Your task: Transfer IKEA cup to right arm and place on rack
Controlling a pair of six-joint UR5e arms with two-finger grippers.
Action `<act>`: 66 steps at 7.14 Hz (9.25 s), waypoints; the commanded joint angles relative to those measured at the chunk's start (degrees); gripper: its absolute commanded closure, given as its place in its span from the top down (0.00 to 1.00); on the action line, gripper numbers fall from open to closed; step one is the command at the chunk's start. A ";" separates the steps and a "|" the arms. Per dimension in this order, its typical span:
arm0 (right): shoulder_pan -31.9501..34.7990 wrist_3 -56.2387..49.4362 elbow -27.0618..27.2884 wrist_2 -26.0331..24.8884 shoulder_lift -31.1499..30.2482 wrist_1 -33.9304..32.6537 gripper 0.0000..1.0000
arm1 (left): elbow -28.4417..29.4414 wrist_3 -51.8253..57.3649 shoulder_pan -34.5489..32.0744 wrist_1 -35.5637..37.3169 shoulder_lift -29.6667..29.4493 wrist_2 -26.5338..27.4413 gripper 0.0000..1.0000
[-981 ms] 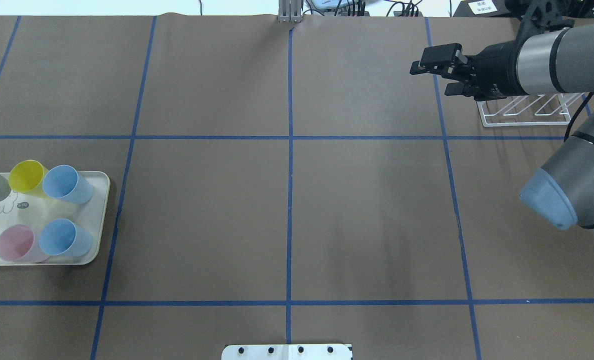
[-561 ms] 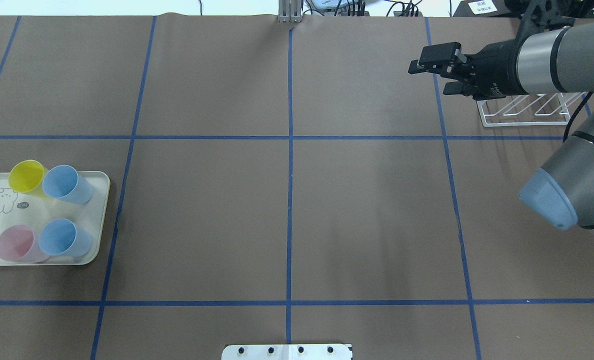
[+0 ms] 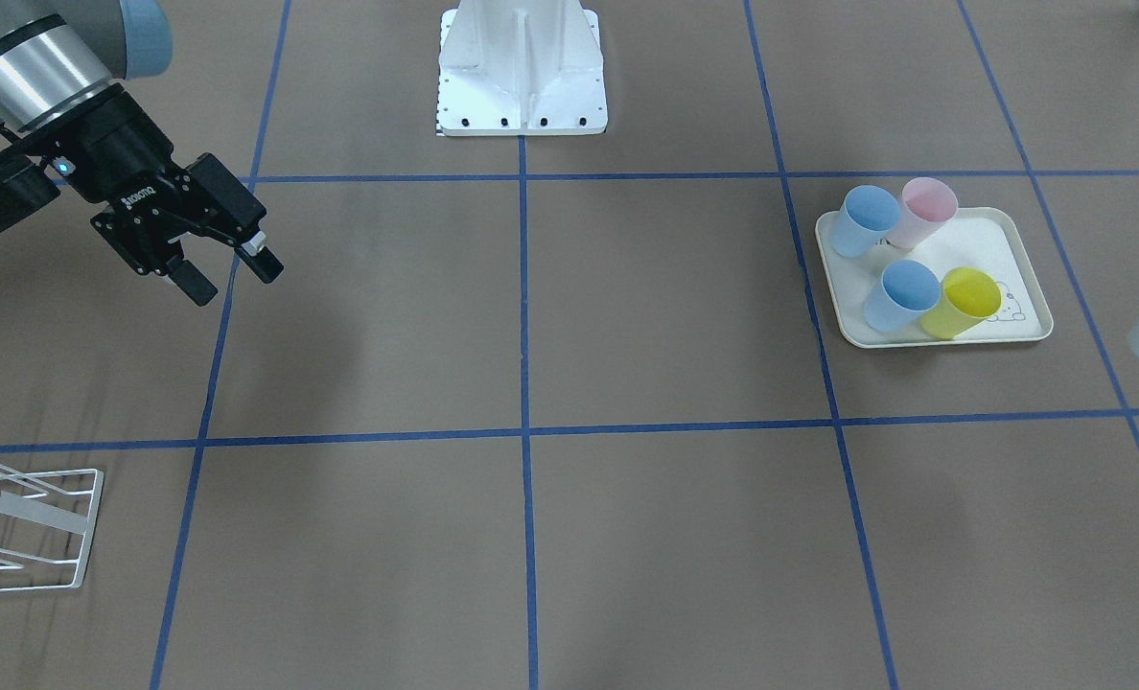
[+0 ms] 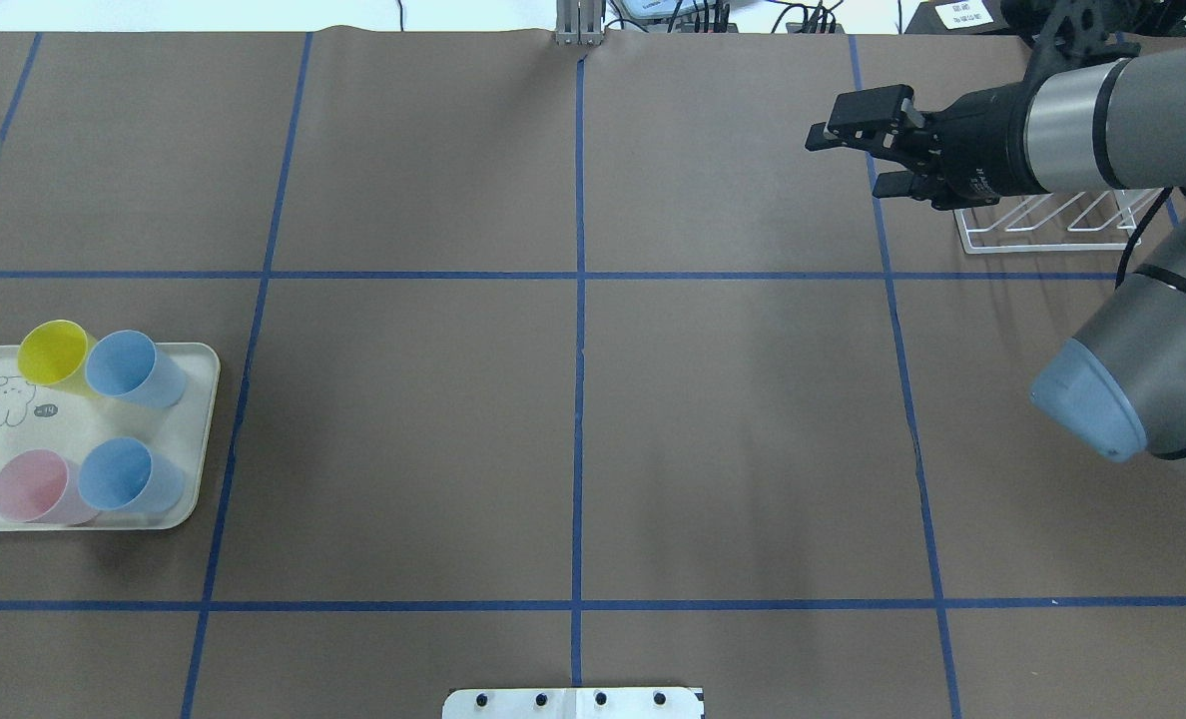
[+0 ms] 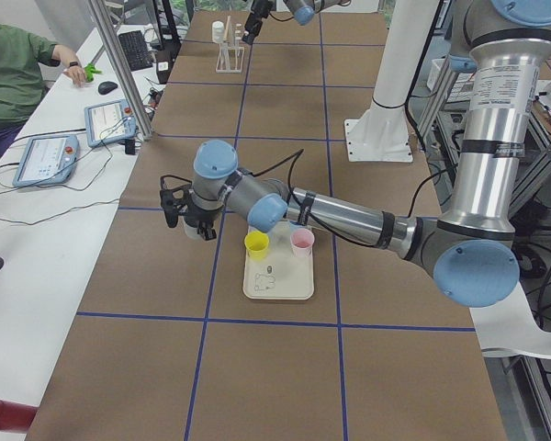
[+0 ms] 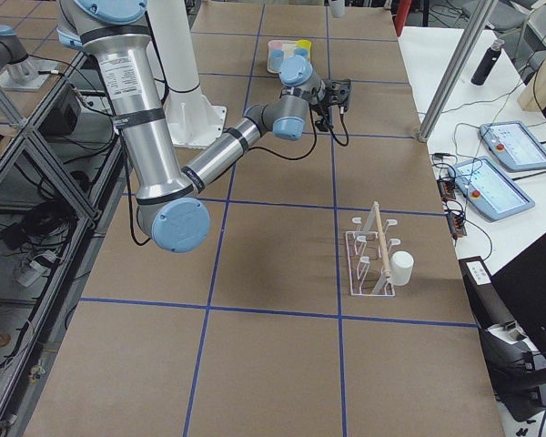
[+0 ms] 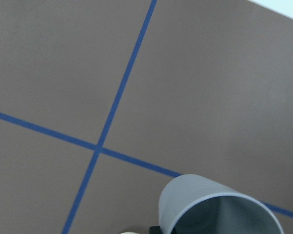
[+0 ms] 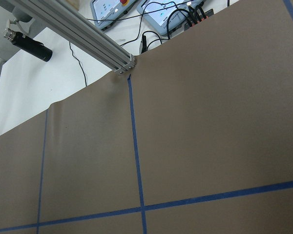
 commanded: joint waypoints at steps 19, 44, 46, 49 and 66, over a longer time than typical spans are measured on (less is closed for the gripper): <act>-18.96 33.93 -10.73 -26.31 17.36 19.28 1.00 | 2.71 -90.28 50.85 -63.05 -17.60 56.69 0.00; 5.03 -14.38 -13.64 -39.17 8.32 -9.31 0.00 | -10.35 -46.20 50.97 -25.01 -16.30 54.97 1.00; 5.29 -23.06 -23.97 -49.02 7.98 -9.11 0.00 | -13.28 -37.76 48.52 -11.08 -16.21 54.88 1.00; 9.07 -32.82 -34.55 -49.42 6.05 5.88 0.00 | -19.06 -28.08 40.02 5.71 -16.12 44.55 1.00; 7.23 -36.82 -33.96 -45.83 -1.08 10.32 1.00 | -20.06 -28.04 39.02 7.09 -15.15 42.75 1.00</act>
